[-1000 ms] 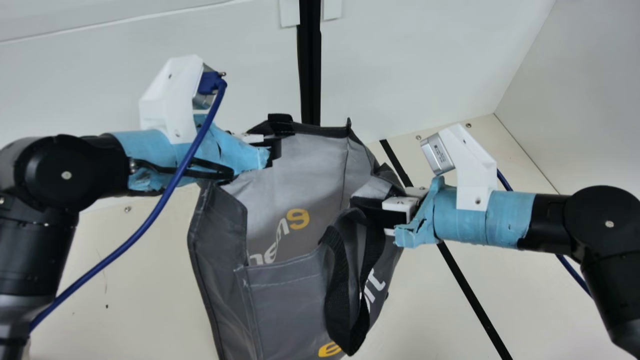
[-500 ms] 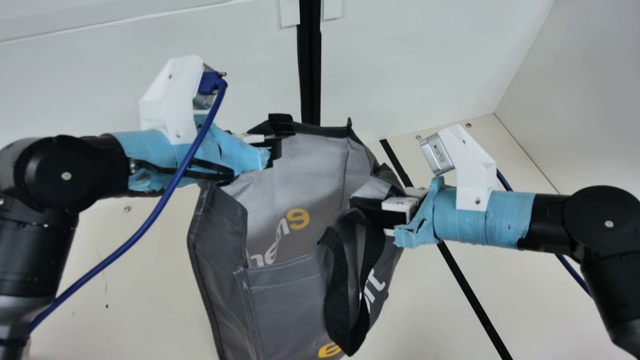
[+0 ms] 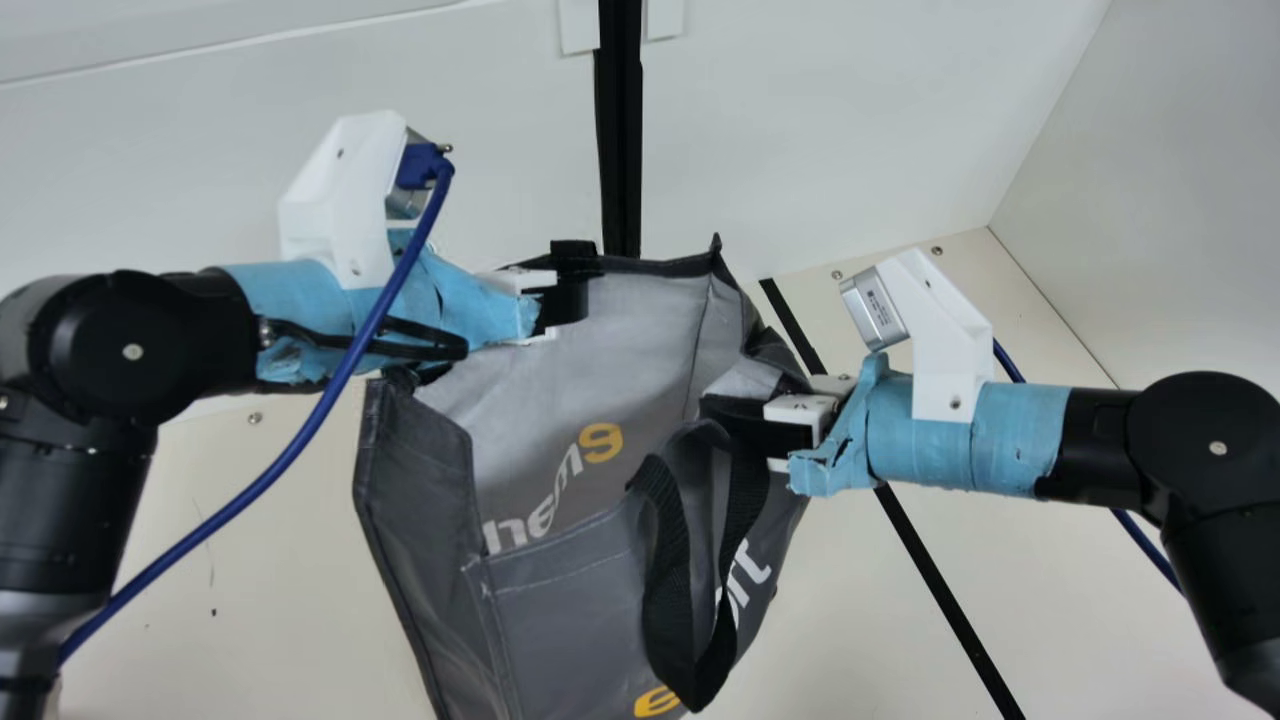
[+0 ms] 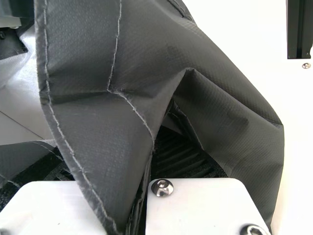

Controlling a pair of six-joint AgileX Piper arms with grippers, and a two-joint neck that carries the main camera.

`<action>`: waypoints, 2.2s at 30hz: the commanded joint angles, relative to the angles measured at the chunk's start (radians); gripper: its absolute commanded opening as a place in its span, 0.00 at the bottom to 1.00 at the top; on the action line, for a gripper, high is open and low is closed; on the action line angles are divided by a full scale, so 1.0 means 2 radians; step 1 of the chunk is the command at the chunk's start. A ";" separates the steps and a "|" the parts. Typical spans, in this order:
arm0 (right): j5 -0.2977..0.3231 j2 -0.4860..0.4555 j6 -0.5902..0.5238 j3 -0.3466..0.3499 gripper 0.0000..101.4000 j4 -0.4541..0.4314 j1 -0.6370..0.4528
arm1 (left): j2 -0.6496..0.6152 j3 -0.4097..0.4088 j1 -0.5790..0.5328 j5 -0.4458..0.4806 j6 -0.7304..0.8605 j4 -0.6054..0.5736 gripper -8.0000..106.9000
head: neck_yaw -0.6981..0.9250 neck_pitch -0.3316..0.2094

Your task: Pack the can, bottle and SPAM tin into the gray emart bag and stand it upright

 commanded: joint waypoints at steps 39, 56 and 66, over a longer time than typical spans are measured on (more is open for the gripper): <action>0.001 0.000 0.000 0.000 0.00 0.000 0.000 | -0.223 0.229 0.113 -0.050 0.116 -0.115 0.85 | 0.000 -0.011; 0.001 0.000 0.000 0.000 0.00 0.000 0.000 | -0.319 0.360 0.221 -0.032 0.057 0.028 0.85 | 0.000 -0.011; 0.001 0.000 0.000 0.000 0.00 0.000 0.000 | -0.340 0.422 0.225 -0.028 -0.014 0.209 0.85 | 0.000 -0.011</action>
